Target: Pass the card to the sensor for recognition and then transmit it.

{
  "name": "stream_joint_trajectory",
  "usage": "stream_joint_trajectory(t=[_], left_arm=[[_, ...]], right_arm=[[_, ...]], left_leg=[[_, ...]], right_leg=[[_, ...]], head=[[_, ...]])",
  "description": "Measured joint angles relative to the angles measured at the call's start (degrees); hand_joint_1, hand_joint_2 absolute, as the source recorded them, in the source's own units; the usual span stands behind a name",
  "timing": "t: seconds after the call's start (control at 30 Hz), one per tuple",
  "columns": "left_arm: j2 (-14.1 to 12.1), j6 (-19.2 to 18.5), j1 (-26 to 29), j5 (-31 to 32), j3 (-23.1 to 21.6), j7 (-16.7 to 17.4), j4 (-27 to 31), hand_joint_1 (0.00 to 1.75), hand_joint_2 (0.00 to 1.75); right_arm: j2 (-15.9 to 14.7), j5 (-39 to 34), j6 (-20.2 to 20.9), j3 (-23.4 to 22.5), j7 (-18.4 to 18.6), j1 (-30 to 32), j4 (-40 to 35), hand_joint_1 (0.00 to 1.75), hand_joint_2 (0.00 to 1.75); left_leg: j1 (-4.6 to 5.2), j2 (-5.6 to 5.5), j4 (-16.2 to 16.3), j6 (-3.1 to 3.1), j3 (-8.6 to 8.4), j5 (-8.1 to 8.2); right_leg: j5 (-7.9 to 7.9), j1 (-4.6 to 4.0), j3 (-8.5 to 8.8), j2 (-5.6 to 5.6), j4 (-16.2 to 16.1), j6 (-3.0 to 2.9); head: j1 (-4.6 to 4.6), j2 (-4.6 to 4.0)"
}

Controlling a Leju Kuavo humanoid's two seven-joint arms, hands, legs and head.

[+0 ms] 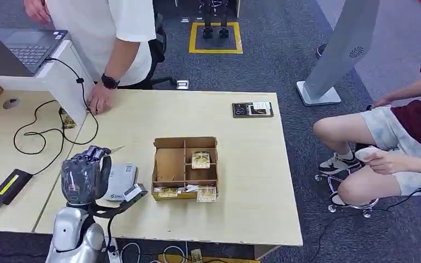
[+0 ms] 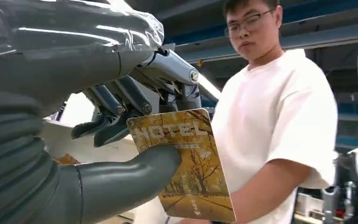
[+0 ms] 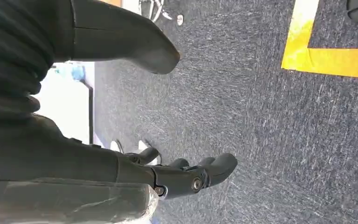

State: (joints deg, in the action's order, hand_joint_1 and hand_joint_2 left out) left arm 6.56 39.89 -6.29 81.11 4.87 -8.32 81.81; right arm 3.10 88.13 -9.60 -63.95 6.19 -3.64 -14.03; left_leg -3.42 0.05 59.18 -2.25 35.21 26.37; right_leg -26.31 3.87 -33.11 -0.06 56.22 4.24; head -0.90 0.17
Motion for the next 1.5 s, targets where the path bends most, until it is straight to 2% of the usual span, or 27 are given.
stream_joint_trajectory(t=[0.3, 0.4, 0.53, 0.67, 0.87, 1.03, 1.13, 1.3, 1.5], left_arm=[[-2.7, 0.0, 0.2, 2.9, 0.0, 9.7, -2.3, 1.75, 1.75], [-3.9, 0.0, 0.1, 3.9, -0.3, 11.8, -4.6, 1.75, 1.75], [-6.1, 0.0, -0.3, 3.4, -2.0, 16.5, -9.4, 1.75, 1.75], [-7.6, -0.1, -1.1, 2.9, -3.9, 18.6, -14.6, 1.75, 1.75], [-8.7, -1.5, -2.0, 0.4, -7.0, 19.2, -20.0, 1.75, 1.75], [-9.4, -6.0, -3.3, -5.8, -9.8, 15.9, -22.2, 1.75, 1.75], [-9.8, -6.9, -3.9, -7.1, -10.8, 15.6, -23.2, 1.75, 1.75], [-10.4, -10.5, -4.4, -12.1, -12.9, 15.0, -24.8, 1.75, 1.75], [-10.9, -11.9, -5.1, -13.8, -14.4, 14.1, -25.8, 1.75, 1.75]], right_arm=[[0.0, -0.3, -0.4, 0.0, -0.3, 0.1, 0.1, 0.0, 1.75], [0.0, -0.3, -0.4, 0.0, -0.2, 0.1, 0.2, 0.0, 1.75], [-0.1, -0.4, -0.4, 0.0, -0.2, 0.1, 0.2, 0.0, 1.75], [-0.1, -1.0, -0.4, 0.0, -0.2, 0.1, 0.2, 0.0, 1.75], [-0.3, -1.1, -0.4, 0.0, -0.3, 0.3, 0.2, 0.0, 1.75], [-0.5, -1.1, -0.3, 0.0, -0.6, 0.4, 0.2, 0.0, 1.75], [-0.6, -1.1, -0.2, 0.0, -0.7, 0.4, 0.2, 0.0, 1.75], [-0.8, -1.1, -0.2, 0.0, -0.5, 0.5, 0.1, 0.0, 1.75], [-0.9, -1.1, 0.1, 0.0, -0.5, 0.5, 0.1, 0.0, 1.75]], left_leg=[[0.0, 0.01, 0.0, 0.0, -0.01, 0.0], [0.0, 0.0, 0.0, 0.0, -0.01, 0.0], [0.0, 0.02, 0.0, 0.0, -0.02, 0.0], [0.0, 0.02, 0.0, 0.0, -0.02, 0.0], [0.0, 0.01, 0.0, 0.0, -0.01, 0.0], [0.0, 0.01, 0.0, 0.0, -0.02, 0.0], [0.0, 0.0, 0.0, 0.0, -0.03, 0.0], [0.0, 0.0, 0.0, 0.0, -0.06, -0.01], [0.0, -0.01, 0.0, 0.0, -0.18, 0.0]], right_leg=[[0.0, 0.0, -0.01, 0.01, 0.0, 0.0], [0.0, 0.0, -0.02, 0.01, 0.0, 0.0], [0.0, 0.0, -0.05, 0.04, 0.0, 0.0], [0.0, 0.0, -0.05, 0.04, 0.0, 0.0], [0.0, 0.0, -0.04, 0.03, 0.0, 0.0], [0.0, 0.0, -0.01, 0.01, 0.0, 0.0], [0.0, 0.0, 0.02, 0.0, 0.0, 0.0], [0.0, 0.01, 0.06, -0.01, 0.0, 0.0], [-0.01, 0.0, 0.17, -0.01, 0.0, -0.01]], head=[[0.0, 0.0], [0.02, 0.0], [-0.02, 0.0], [0.0, 0.0], [0.0, 0.0], [0.0, 0.0], [0.0, 0.0], [0.02, 0.0], [0.0, 0.0]])
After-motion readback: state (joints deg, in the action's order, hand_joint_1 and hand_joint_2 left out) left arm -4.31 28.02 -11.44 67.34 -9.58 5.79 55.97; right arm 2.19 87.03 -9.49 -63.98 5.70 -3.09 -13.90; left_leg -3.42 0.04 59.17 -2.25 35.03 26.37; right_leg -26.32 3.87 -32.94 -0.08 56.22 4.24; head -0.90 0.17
